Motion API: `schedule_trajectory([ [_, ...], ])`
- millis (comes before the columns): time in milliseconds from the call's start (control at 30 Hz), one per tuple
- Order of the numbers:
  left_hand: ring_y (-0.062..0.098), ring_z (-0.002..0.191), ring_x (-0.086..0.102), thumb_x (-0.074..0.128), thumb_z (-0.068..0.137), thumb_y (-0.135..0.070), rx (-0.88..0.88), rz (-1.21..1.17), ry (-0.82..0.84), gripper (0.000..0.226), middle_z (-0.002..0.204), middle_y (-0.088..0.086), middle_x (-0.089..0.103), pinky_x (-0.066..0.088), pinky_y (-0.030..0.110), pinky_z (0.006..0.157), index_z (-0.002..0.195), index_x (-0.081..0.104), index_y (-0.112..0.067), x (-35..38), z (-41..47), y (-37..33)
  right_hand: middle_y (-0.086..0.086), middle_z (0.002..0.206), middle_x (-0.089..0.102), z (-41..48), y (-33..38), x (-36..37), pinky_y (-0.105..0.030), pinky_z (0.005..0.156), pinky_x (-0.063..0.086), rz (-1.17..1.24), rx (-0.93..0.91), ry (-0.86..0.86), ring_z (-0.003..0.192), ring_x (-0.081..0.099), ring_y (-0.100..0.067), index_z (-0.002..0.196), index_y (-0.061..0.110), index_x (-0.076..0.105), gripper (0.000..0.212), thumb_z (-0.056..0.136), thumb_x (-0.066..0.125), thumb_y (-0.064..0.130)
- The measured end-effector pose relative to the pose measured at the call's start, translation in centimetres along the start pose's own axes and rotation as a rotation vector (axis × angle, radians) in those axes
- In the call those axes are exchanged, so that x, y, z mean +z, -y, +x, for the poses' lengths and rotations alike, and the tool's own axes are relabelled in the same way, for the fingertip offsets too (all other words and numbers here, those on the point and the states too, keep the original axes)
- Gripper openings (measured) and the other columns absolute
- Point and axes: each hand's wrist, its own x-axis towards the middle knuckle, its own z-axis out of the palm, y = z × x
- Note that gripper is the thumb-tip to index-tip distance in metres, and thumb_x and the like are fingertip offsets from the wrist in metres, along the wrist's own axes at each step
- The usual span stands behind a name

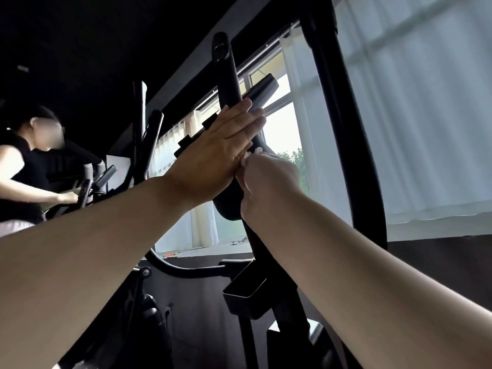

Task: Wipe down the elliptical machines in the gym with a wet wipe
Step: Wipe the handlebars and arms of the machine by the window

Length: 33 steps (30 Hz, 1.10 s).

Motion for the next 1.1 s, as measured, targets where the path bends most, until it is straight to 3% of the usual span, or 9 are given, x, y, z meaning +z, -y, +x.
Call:
schedule_trajectory([
  [100, 0.018, 0.157, 0.012, 0.039, 0.109, -0.008, -0.045, -0.059, 0.01, 0.047, 0.166, 0.004, 0.028, 0.004, 0.025, 0.127, 0.156, 0.036, -0.004, 0.0, -0.5, 0.0, -0.001, 0.071, 0.07, 0.9, -0.4, -1.6, -0.02, 0.06, 0.058, 0.044, -0.052, 0.034, 0.06, 0.063, -0.006, 0.084, 0.003, 0.076, 0.018, 0.096, 0.063, 0.001],
  [200, 0.018, 0.158, 0.011, 0.041, 0.108, -0.004, -0.076, -0.099, -0.025, 0.048, 0.167, 0.003, 0.027, 0.007, 0.025, 0.127, 0.156, 0.035, -0.003, 0.5, -0.8, -0.4, -0.013, 0.099, 0.074, 0.9, 0.4, -1.4, -0.008, 0.044, 0.044, 0.019, -0.004, -0.035, 0.048, 0.058, 0.005, 0.118, 0.004, 0.071, 0.021, 0.1, 0.06, 0.003],
  [300, 0.019, 0.158, 0.011, 0.042, 0.107, -0.001, -0.096, -0.114, -0.006, 0.049, 0.167, 0.006, 0.026, 0.006, 0.023, 0.126, 0.156, 0.034, 0.0, 0.5, -0.9, -0.7, -0.001, 0.068, 0.071, 1.2, 1.2, -0.4, -0.017, 0.029, 0.039, 0.007, 0.029, 0.017, 0.043, 0.064, -0.005, 0.114, 0.014, 0.075, 0.029, 0.1, 0.054, -0.001],
  [533, 0.012, 0.157, 0.01, 0.038, 0.109, -0.009, -0.188, -0.165, -0.044, 0.048, 0.167, 0.003, 0.024, 0.007, 0.02, 0.125, 0.157, 0.033, -0.004, 0.1, -1.6, -1.5, -0.004, 0.067, 0.068, 1.3, 1.4, -1.5, -0.021, 0.048, 0.054, -0.074, 0.012, 0.0, 0.061, 0.069, -0.014, 0.089, 0.005, 0.073, 0.012, 0.092, 0.067, -0.005],
  [700, 0.018, 0.156, 0.018, 0.041, 0.109, -0.01, -0.221, -0.223, -0.055, 0.045, 0.164, 0.008, 0.031, 0.012, 0.024, 0.126, 0.154, 0.038, -0.001, -0.2, -1.5, -1.6, -0.009, 0.076, 0.067, 0.7, 1.7, -0.4, -0.025, 0.069, 0.06, -0.135, -0.034, 0.095, 0.063, 0.067, -0.015, 0.108, -0.005, 0.071, 0.016, 0.096, 0.061, -0.003],
  [800, 0.013, 0.153, 0.025, 0.039, 0.11, -0.016, -0.416, -0.345, -0.177, 0.043, 0.162, 0.005, 0.036, 0.015, 0.015, 0.122, 0.152, 0.044, -0.005, -0.5, -1.8, -2.9, -0.008, 0.076, 0.07, 0.1, 1.7, -0.9, -0.032, 0.074, 0.062, -0.278, -0.154, 0.132, 0.067, 0.068, -0.015, 0.081, 0.001, 0.076, 0.017, 0.095, 0.067, 0.005],
  [900, 0.0, 0.146, 0.027, 0.035, 0.112, -0.026, -0.676, -0.551, -0.246, 0.044, 0.162, 0.002, 0.034, 0.017, 0.004, 0.114, 0.154, 0.041, -0.013, -0.8, -1.6, -5.7, -0.008, 0.08, 0.071, 0.0, 1.8, -1.2, -0.036, 0.075, 0.063, -0.447, -0.217, 0.159, 0.074, 0.068, -0.02, 0.084, 0.009, 0.078, 0.022, 0.099, 0.064, 0.018],
  [1000, 0.003, 0.147, 0.031, 0.036, 0.112, -0.031, -0.816, -0.766, -0.304, 0.047, 0.163, 0.001, 0.034, 0.026, 0.027, 0.122, 0.157, 0.036, -0.017, -0.5, -0.5, -8.0, -0.011, 0.087, 0.07, -0.2, 2.6, -1.2, -0.041, 0.075, 0.059, -0.524, -0.207, 0.193, 0.081, 0.067, -0.025, 0.091, 0.014, 0.074, 0.021, 0.1, 0.055, 0.013],
  [1100, -0.007, 0.108, 0.062, 0.044, 0.11, -0.027, -0.929, -0.896, -0.411, 0.045, 0.12, -0.012, 0.07, 0.049, 0.02, 0.097, 0.153, 0.042, -0.013, 0.3, 0.2, -8.7, -0.01, 0.087, 0.064, -0.1, 3.5, -1.3, -0.036, 0.071, 0.049, -0.487, -0.116, 0.189, 0.081, 0.06, -0.024, 0.086, 0.013, 0.068, 0.019, 0.093, 0.051, 0.008],
])
